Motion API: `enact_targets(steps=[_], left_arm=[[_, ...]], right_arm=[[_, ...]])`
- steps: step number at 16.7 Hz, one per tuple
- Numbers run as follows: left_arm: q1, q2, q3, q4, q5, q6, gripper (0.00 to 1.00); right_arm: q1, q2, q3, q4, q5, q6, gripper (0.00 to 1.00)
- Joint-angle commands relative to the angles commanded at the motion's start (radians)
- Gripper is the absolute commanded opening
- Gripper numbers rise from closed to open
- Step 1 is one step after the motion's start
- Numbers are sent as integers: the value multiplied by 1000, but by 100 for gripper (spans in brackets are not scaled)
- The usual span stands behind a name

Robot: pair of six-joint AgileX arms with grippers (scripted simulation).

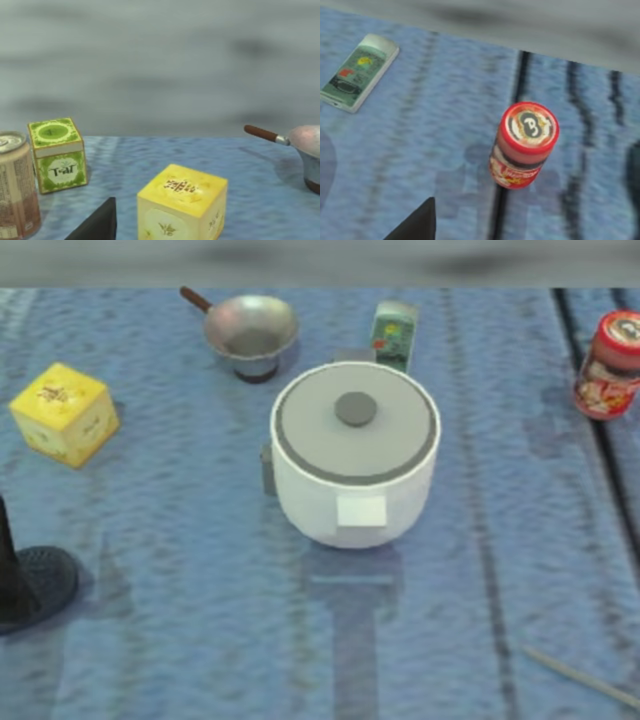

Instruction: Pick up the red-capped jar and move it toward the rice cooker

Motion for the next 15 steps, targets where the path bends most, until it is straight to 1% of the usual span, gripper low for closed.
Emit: enact_targets(steps=[5,9,12,15], left_arm=[[0,0,0,0,0,0,100],[0,0,0,0,0,0,100],[0,0,0,0,0,0,100],[0,0,0,0,0,0,100]], right_arm=[[-13,537,563,-306,-6,-84,100],[-24,931,971,-526,-7,-146,100],[-32,1181,1229,-662,-7,-186,100],[-37,1371,1427,-763,-7,-216,100]])
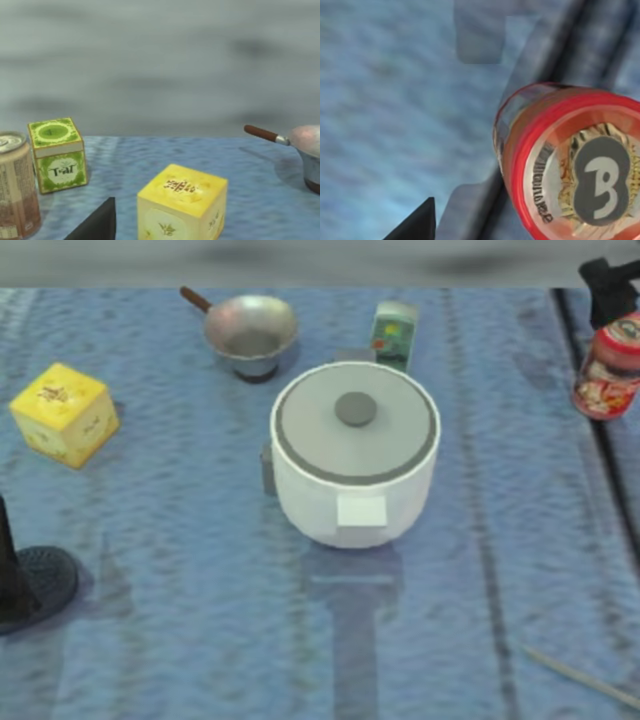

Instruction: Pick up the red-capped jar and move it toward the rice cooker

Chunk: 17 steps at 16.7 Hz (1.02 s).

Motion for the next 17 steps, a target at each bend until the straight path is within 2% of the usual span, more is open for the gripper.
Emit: enact_targets(steps=[4,10,17], left_arm=[[0,0,0,0,0,0,100],[0,0,0,0,0,0,100],[0,0,0,0,0,0,100]], right_arm=[[-4,137,143,-71,1,-22,100],[1,150,153,-75,1,-23,100],[3,129,-43,97,2,-17,100]])
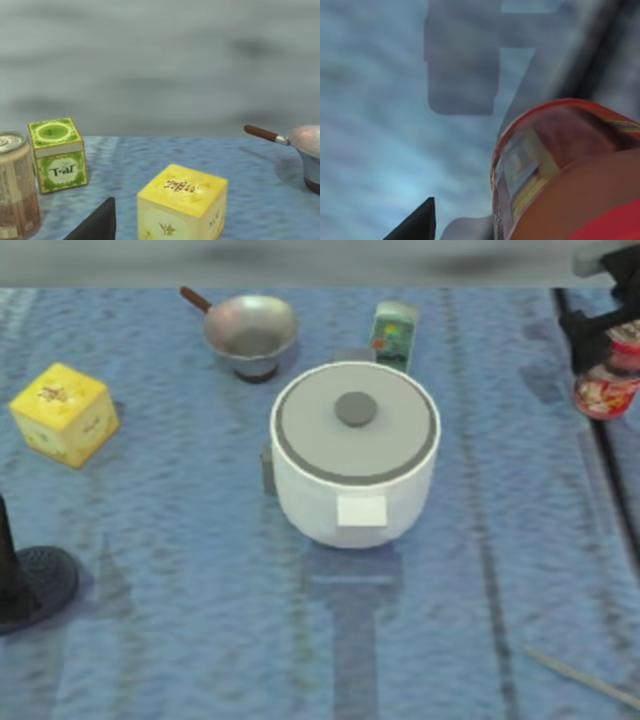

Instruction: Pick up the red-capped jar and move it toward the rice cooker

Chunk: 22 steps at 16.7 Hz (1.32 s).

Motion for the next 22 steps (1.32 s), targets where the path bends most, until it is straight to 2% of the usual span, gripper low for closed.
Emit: enact_targets(steps=[6,19,22], left_arm=[[0,0,0,0,0,0,100],[0,0,0,0,0,0,100],[0,0,0,0,0,0,100]], right_arm=[[1,-3,-40,39,0,1,100],[1,-3,-40,39,0,1,2],[1,-3,-40,39,0,1,0]])
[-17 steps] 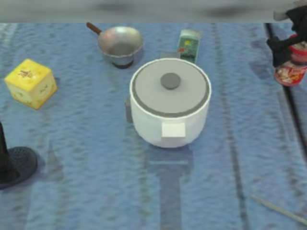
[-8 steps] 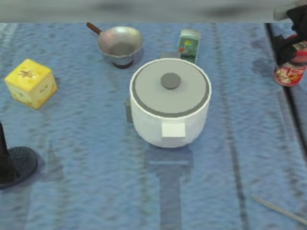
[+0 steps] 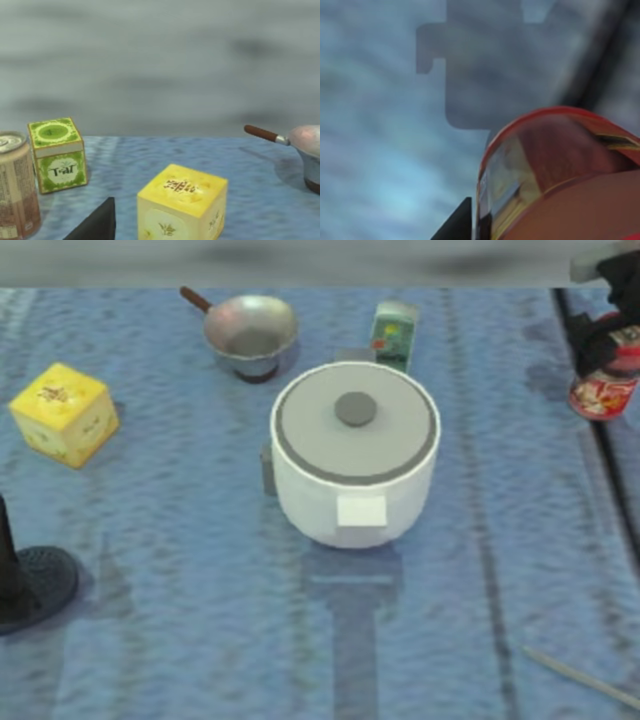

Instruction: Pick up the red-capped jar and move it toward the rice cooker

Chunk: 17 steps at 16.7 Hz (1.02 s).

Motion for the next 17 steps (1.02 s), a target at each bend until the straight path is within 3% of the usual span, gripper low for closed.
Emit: enact_targets(steps=[9,17], left_arm=[[0,0,0,0,0,0,100],[0,0,0,0,0,0,100]], right_arm=[[-2,-37,-37,5,0,3,0],[8,-447,-514,58,-5,0,0]])
